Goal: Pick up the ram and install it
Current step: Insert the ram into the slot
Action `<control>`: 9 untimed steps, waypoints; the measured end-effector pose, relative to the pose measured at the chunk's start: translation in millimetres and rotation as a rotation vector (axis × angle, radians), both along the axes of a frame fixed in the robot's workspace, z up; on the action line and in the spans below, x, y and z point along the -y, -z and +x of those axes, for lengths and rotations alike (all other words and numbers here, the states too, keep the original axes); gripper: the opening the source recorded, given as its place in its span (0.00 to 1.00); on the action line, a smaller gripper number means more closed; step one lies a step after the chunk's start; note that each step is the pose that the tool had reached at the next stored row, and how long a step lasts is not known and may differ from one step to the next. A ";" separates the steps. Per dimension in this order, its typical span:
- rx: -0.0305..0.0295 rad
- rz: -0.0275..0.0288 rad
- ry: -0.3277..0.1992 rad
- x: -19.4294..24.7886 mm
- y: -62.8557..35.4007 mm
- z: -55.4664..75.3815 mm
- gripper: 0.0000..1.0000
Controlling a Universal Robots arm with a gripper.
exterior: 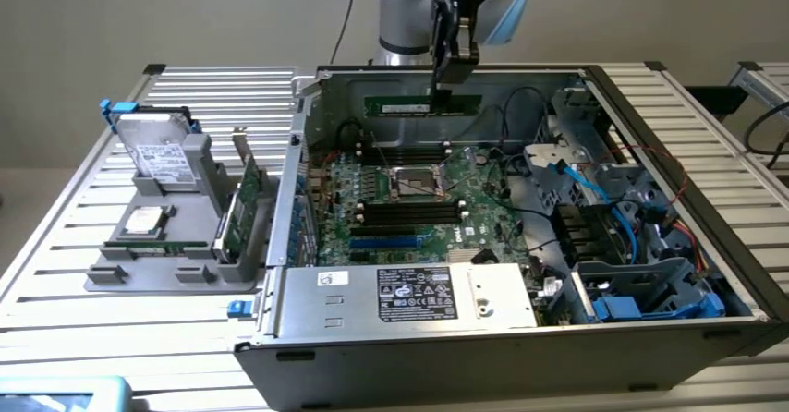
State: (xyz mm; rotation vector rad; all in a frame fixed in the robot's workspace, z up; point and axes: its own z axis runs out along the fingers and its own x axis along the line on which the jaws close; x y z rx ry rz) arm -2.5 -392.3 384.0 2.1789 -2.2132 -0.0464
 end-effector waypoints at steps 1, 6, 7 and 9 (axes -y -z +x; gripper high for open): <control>0.0001 0.0000 0.000 0.0 0.9 0.0 0.13; 0.0001 -0.0024 0.000 0.0 8.1 0.0 0.13; 0.0000 -0.0034 0.000 0.0 10.0 0.0 0.13; 0.0001 -0.0063 0.000 0.0 13.2 0.0 0.13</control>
